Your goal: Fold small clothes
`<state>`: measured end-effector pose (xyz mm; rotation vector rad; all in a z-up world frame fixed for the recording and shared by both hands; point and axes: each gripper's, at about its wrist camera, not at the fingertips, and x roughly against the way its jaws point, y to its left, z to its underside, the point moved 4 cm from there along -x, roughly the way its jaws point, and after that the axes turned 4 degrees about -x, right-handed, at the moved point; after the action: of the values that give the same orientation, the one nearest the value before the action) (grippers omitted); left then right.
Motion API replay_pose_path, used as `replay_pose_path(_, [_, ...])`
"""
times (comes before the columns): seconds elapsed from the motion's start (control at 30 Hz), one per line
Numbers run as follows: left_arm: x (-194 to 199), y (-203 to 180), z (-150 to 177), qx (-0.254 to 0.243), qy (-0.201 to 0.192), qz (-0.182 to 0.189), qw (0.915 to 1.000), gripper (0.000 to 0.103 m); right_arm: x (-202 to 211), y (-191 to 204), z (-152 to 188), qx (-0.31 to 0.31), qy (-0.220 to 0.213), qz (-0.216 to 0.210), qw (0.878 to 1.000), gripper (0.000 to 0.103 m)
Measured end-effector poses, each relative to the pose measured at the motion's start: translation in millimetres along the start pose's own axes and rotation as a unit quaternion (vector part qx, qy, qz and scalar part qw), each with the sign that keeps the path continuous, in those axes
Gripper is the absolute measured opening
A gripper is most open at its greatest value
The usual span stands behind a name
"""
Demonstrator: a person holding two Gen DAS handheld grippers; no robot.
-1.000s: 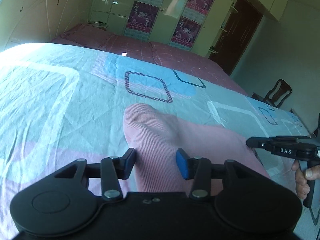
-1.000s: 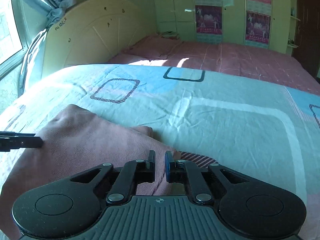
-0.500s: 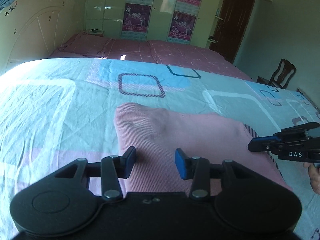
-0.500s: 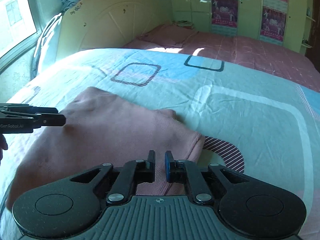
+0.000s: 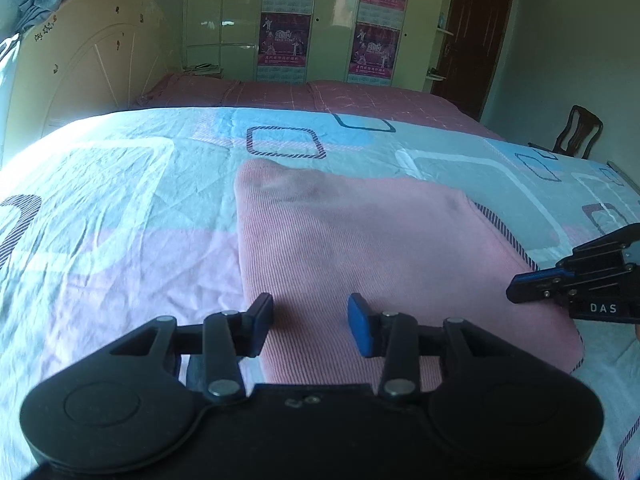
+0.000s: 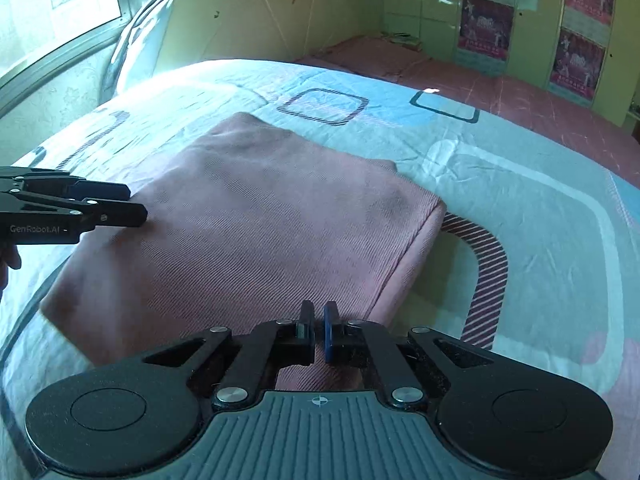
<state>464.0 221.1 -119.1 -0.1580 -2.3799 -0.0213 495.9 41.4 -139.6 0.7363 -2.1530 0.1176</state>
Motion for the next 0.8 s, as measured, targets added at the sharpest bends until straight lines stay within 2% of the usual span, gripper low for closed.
replay_pose_path(0.1, [15.9,-1.5,15.9,0.022,0.000,-0.008,0.9997,0.038,10.4,11.4,24.5,0.024,0.004,0.002,1.000,0.002])
replay_pose_path(0.23, [22.8,-10.2,31.0,0.015,0.016,-0.022,0.9995,0.040,11.1,16.1,44.3,0.074,0.008,0.045,0.996,0.002])
replay_pose_path(0.5, [33.8,-26.0,64.1,0.019,0.039,-0.039,0.9983,0.040,16.5,10.3,58.3,0.034,0.017,0.051,0.998,0.002])
replay_pose_path(0.63, [39.8,-29.2,73.0,0.023,0.043,-0.047,0.9977,0.040,19.9,12.8,64.4,0.034,0.015,0.052,0.998,0.002])
replay_pose_path(0.7, [48.8,-31.0,73.2,0.031,0.039,-0.047,0.9977,0.038,29.3,13.9,61.2,0.021,0.004,0.053,0.998,0.002])
replay_pose_path(0.73, [58.2,-33.5,73.1,0.032,0.030,-0.047,0.9979,0.038,42.7,15.3,60.4,0.007,-0.015,0.046,0.999,0.002])
replay_pose_path(0.8, [76.5,-38.6,78.2,0.039,0.012,-0.046,0.9981,0.042,66.4,18.5,65.7,-0.016,-0.037,0.031,0.999,0.002])
